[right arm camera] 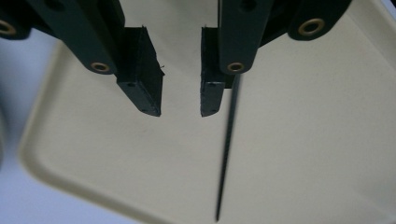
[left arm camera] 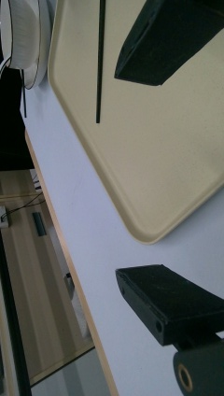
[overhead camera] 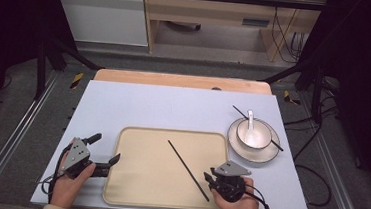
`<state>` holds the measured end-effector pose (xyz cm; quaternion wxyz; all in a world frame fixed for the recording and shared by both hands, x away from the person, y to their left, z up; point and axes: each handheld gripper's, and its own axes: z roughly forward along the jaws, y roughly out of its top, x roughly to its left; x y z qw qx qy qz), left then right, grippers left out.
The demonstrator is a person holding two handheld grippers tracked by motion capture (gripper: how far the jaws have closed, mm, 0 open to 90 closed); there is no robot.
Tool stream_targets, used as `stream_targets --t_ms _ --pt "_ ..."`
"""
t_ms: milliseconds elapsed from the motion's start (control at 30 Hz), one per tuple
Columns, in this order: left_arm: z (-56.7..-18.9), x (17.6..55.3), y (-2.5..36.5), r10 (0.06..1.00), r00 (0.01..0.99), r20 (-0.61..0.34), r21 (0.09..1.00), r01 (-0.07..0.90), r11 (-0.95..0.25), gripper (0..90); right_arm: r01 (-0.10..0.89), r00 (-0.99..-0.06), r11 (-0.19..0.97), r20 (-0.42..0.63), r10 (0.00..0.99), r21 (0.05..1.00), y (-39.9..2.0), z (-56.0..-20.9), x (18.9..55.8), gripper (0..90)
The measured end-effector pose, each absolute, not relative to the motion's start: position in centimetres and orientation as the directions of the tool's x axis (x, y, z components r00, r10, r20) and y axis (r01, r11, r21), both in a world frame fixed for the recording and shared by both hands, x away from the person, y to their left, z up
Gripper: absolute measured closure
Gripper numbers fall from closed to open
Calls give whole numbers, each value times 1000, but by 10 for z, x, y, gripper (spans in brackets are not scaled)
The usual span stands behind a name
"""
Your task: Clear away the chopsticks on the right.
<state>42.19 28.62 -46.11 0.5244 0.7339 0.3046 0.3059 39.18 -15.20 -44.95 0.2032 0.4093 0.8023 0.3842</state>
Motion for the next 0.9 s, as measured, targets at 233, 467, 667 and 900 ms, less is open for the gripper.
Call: stream_targets --t_ms 233,467,667,900 --pt "-461 422 287 768 626 132 955 126 -267 50 412 -534 355 -93 840 839 -204 -410 405 477" --pt "-462 422 286 767 628 133 954 128 -270 50 383 -420 324 -149 895 865 -284 -367 420 352" --pt "-463 422 285 765 630 133 953 132 -274 50 428 -358 318 -165 919 846 -339 -372 445 532" --pt "-464 423 285 765 630 130 951 138 -275 50 519 -404 345 -132 905 782 -353 -418 485 649"
